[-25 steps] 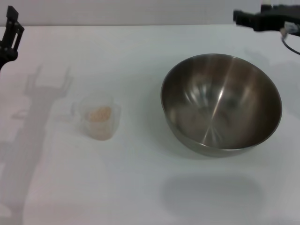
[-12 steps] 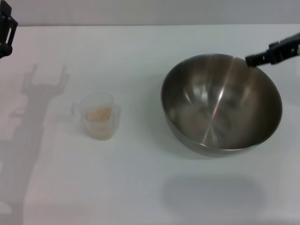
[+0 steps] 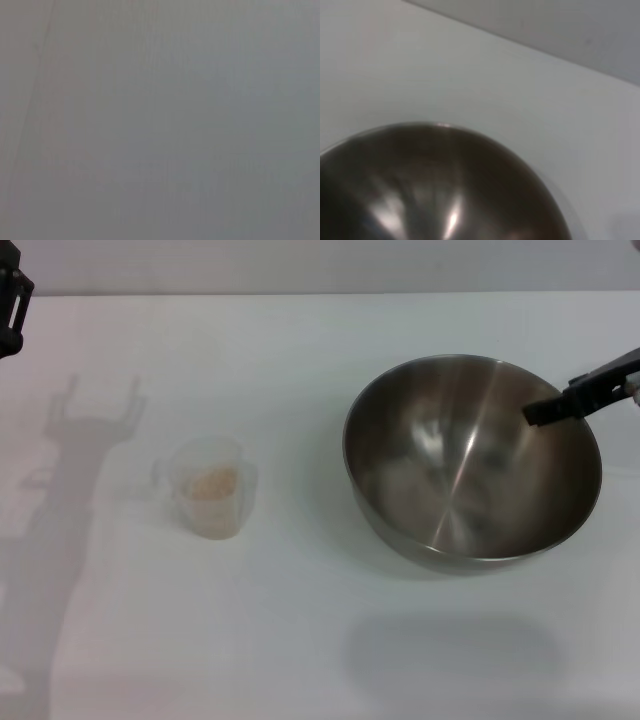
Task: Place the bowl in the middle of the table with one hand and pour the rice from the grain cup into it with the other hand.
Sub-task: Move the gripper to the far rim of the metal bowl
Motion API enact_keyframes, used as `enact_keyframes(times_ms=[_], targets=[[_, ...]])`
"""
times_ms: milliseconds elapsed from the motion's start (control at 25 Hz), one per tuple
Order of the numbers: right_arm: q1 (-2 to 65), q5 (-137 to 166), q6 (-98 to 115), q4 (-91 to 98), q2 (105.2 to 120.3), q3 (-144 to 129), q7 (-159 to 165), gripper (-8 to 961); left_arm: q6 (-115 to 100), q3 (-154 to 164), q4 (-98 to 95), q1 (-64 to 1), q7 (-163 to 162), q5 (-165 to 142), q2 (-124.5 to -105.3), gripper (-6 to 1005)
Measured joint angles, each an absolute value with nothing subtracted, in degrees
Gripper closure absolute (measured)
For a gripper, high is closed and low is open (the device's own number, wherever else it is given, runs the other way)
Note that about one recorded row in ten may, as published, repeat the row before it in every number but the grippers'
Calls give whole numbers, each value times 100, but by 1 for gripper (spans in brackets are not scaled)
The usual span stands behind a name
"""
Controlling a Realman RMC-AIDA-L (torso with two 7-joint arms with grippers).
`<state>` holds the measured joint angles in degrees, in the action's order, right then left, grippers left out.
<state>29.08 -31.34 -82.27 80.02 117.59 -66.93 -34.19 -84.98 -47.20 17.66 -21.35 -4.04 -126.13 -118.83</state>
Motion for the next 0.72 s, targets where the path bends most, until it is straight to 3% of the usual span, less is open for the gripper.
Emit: enact_keyframes(times_ms=[320,720], targets=[[2960,-3112,-8109,7634,11809,-6708,-3550,228,-8499,-4720,1766,-2136,-413,-12612,-11883,199],[3054,-2945,-8044,7354,11821,-6741,-3577,450,-8499,-4720,1766,-2136,-422,-12612,-11883,199]])
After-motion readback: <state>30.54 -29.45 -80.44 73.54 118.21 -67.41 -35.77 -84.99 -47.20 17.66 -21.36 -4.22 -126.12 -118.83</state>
